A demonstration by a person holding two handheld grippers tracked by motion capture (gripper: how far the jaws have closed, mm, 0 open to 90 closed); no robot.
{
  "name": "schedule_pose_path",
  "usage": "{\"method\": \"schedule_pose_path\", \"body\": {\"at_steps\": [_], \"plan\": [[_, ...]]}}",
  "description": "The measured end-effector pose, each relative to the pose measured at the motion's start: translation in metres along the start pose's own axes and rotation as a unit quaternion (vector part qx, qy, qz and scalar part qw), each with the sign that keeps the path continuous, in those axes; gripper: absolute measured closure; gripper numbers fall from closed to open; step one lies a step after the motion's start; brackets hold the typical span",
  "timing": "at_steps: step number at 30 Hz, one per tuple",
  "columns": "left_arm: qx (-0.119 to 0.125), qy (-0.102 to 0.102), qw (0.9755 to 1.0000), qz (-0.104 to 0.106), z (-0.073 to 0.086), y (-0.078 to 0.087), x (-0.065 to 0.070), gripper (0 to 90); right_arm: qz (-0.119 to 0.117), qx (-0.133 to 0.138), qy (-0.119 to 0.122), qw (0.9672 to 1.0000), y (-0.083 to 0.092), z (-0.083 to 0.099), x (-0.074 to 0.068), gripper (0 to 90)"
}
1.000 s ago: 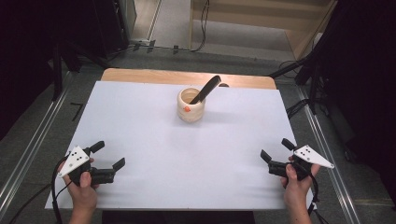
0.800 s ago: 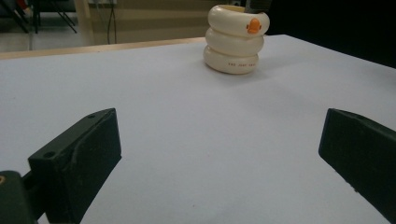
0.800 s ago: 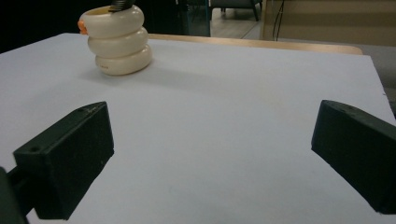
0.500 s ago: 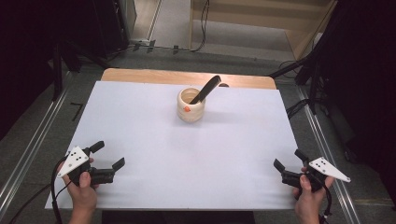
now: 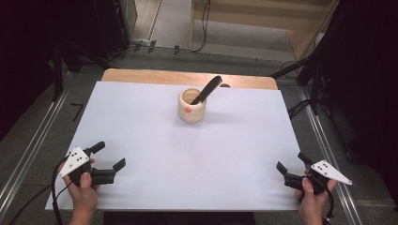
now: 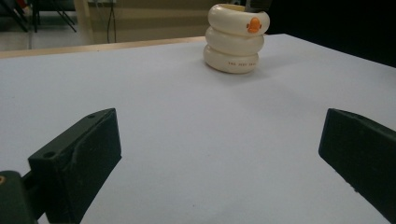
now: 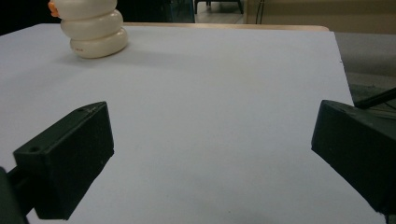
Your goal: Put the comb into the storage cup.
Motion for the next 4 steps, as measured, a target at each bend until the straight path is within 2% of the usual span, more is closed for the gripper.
{"method": "schedule_pose_path", "body": {"at_steps": [4], "plan": [[0.006,0.007,1.0,-0.001,-0.0005,0.0014,-0.0019,0.0,0.001,-0.004,0.005,1.0,-0.0016,0.0003,-0.002,0.0]]}}
Point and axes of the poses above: each handheld gripper's, and its own axes: y roughly backward along the jaws, z roughly out of its underside, x roughly to its right, the point moved 5 cm from there along -y, roughly forward along the jaws, and after that the axes turned 8 degrees about y, right-handed, at the moved point
